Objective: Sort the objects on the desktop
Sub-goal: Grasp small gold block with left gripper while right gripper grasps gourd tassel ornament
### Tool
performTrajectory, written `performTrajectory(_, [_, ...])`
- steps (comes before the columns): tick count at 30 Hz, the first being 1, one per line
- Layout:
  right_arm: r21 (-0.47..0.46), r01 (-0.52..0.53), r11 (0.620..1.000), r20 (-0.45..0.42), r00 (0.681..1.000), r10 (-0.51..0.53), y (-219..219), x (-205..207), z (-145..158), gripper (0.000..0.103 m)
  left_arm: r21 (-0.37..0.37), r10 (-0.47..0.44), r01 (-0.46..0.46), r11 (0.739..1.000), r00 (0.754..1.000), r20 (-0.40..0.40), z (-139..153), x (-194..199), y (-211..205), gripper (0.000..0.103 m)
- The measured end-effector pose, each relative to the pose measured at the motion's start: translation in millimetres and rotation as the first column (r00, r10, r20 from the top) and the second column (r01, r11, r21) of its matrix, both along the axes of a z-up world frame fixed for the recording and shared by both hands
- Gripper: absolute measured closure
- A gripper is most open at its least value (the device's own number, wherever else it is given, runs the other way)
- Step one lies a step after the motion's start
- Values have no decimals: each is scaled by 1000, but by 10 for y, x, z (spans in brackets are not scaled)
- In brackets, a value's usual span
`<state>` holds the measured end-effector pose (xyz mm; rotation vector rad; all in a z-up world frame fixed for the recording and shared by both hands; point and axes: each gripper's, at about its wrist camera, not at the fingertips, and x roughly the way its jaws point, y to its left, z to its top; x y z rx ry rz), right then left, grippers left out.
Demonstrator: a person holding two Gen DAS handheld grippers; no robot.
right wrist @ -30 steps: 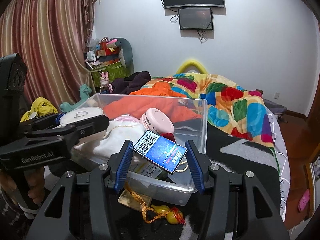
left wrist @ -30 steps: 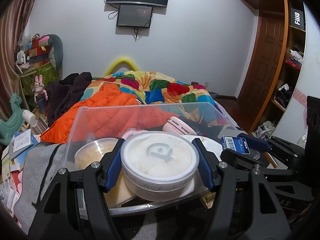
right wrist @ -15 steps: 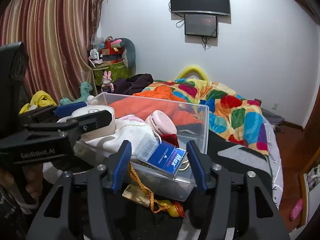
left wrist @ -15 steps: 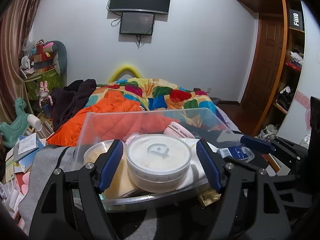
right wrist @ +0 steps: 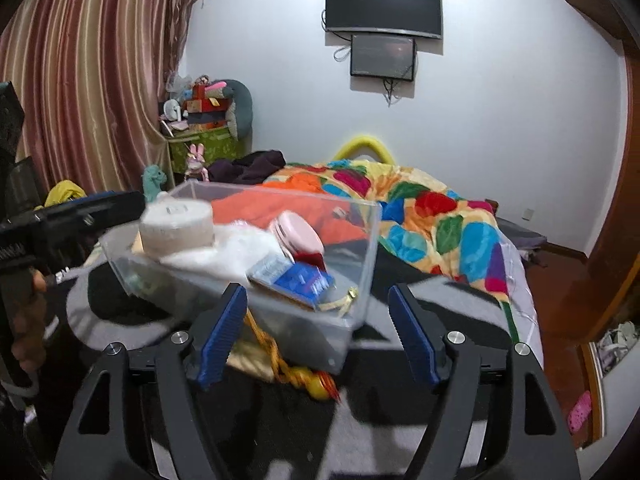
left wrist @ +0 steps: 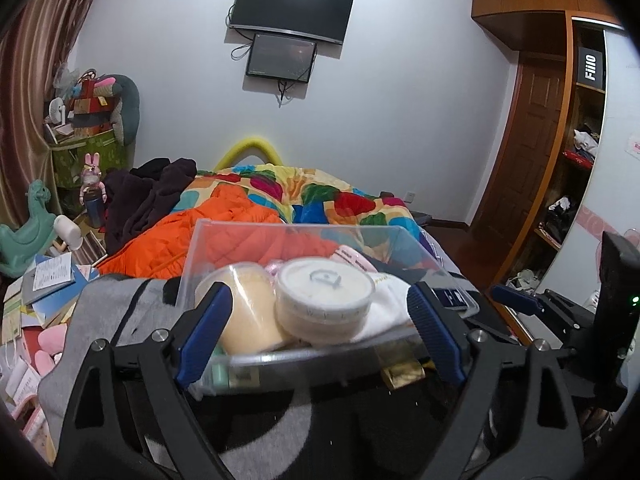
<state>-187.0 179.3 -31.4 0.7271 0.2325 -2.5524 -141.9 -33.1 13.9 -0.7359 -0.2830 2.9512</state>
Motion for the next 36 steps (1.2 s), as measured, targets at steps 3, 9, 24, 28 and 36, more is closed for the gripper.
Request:
performTrajectory(3, [19,6,1000,35,999,-7,54,19,-126,32,6,-17,17,1000,1000,13,-48,60,18,12])
performTrajectory(9, [32,-1,999,117,993,-3,87,-2,-409,32,-23,-29,31,999,997,65,-233,133,116,12])
performTrajectory(24, [-13,-92,996,231,969,93,54,-144,-558,70,56,-31,21,998,981,190,-583,105,243,12])
performTrajectory(28, [-31,-96,995,226,969,100,78,-109,-568,75,38,-37,30,999,977,209,-594,49,355,12])
performTrajectory(36, [-101,-63,993,200,976,82,255,10,-522,75,-33,-62,73,997,964,260,-649,-115,689,12])
